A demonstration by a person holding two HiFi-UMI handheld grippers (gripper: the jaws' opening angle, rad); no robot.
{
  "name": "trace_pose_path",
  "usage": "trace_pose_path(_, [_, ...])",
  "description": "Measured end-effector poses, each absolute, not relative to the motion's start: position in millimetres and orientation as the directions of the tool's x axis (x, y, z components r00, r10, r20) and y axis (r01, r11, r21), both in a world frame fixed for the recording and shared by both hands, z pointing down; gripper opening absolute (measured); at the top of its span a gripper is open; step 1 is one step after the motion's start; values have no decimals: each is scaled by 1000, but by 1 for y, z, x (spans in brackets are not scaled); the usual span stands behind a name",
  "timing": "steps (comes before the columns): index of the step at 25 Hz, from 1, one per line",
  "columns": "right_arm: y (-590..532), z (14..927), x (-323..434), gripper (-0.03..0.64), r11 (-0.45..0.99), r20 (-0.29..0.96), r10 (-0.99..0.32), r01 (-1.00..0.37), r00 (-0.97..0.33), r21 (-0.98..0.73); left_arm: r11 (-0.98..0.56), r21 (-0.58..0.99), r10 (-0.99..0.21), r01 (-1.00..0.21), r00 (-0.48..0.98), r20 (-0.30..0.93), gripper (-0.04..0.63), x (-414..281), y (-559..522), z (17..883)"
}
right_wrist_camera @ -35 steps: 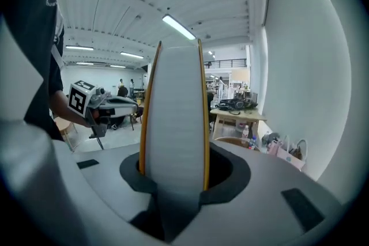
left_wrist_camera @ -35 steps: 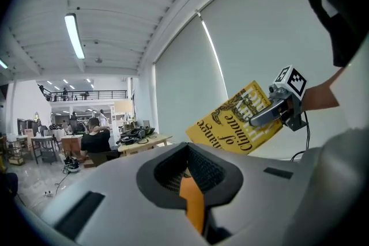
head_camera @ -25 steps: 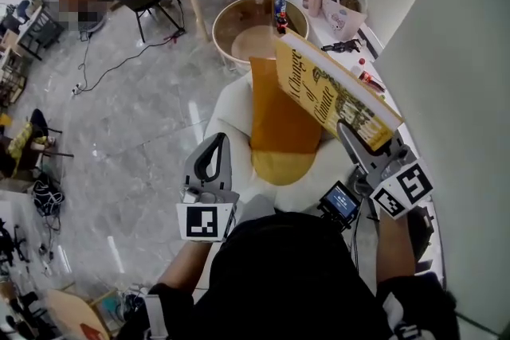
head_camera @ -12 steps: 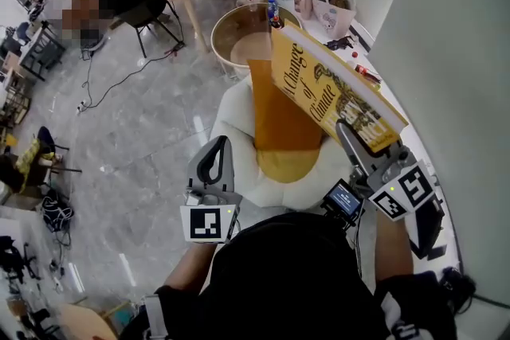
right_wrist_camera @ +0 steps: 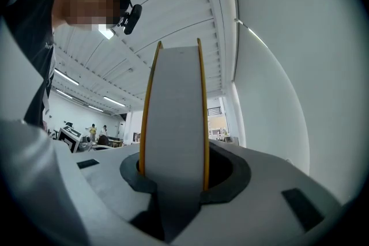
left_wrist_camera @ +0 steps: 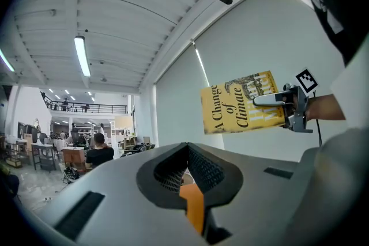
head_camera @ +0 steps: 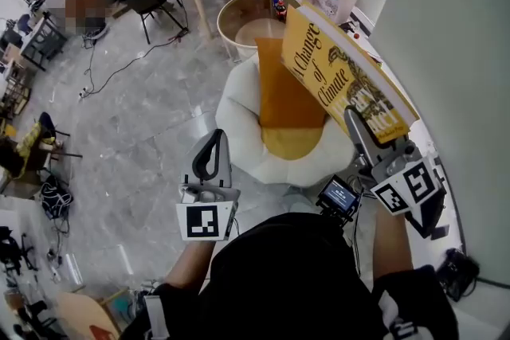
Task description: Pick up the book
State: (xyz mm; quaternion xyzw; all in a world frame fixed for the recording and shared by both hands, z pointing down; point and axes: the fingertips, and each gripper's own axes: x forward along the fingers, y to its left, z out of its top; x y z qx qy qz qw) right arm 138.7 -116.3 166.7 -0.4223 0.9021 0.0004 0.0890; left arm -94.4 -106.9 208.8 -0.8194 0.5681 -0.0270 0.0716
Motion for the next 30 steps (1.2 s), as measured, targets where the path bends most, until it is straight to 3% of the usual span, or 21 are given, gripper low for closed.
trace_pose_path(13, [47,153,133,153,597,-194,-794,-799,-576,-71,-331,-126,-938,-935,341,-60,11,-105,48,195])
trace_pose_path(30, [57,148,131,153,570,-226,-808,-820,-545,-61,-360,-106,-928,-927,367,-61,10,-112,45,201])
